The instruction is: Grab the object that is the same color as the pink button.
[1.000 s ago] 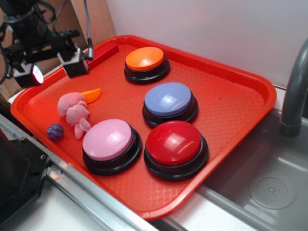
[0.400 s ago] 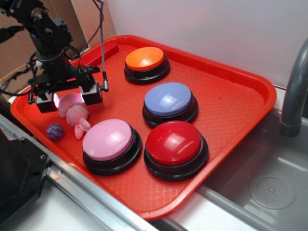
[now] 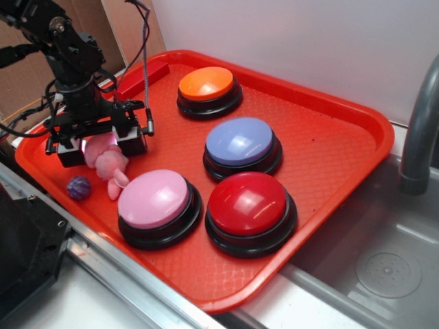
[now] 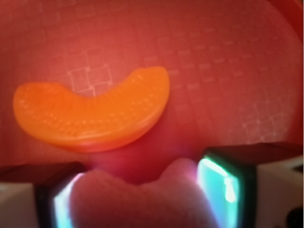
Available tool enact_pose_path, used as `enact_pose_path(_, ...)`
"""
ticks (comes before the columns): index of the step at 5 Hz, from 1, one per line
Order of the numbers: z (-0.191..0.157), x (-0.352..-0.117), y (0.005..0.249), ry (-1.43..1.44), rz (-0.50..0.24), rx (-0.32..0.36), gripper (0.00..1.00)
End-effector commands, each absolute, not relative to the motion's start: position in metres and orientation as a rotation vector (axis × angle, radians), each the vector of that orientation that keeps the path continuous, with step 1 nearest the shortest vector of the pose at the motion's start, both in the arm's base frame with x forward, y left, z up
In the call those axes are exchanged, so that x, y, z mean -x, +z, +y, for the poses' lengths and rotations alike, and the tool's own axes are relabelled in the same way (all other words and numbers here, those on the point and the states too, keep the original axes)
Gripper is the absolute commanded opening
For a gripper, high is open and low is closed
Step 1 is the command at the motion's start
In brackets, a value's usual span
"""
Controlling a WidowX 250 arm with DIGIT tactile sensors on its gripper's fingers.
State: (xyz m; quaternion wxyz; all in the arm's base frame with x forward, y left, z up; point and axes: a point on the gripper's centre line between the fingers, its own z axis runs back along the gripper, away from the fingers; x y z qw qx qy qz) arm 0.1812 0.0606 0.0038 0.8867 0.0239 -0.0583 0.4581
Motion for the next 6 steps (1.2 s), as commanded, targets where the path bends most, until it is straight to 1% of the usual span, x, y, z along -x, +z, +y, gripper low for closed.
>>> enact_pose_path(1, 0.070, -0.187, 0.033, 0.957, -0.185, 0.001, 0.00)
enact_pose_path(2, 0.075, -0.195, 0.056, 0.917, -0.200, 0.007, 0.00)
enact_pose_path(3, 0.072, -0.207, 0.084, 0.791, -0.165, -0.027, 0.00)
enact_pose_path(4, 0.059, -0.216, 0.115, 0.579, -0.146, -0.053, 0.00)
enact_pose_path(5, 0.042, -0.219, 0.138, 0.387, -0.126, -0.028, 0.00)
enact_pose_path(6, 0.024, -0.217, 0.160, 0.209, -0.144, -0.027, 0.00)
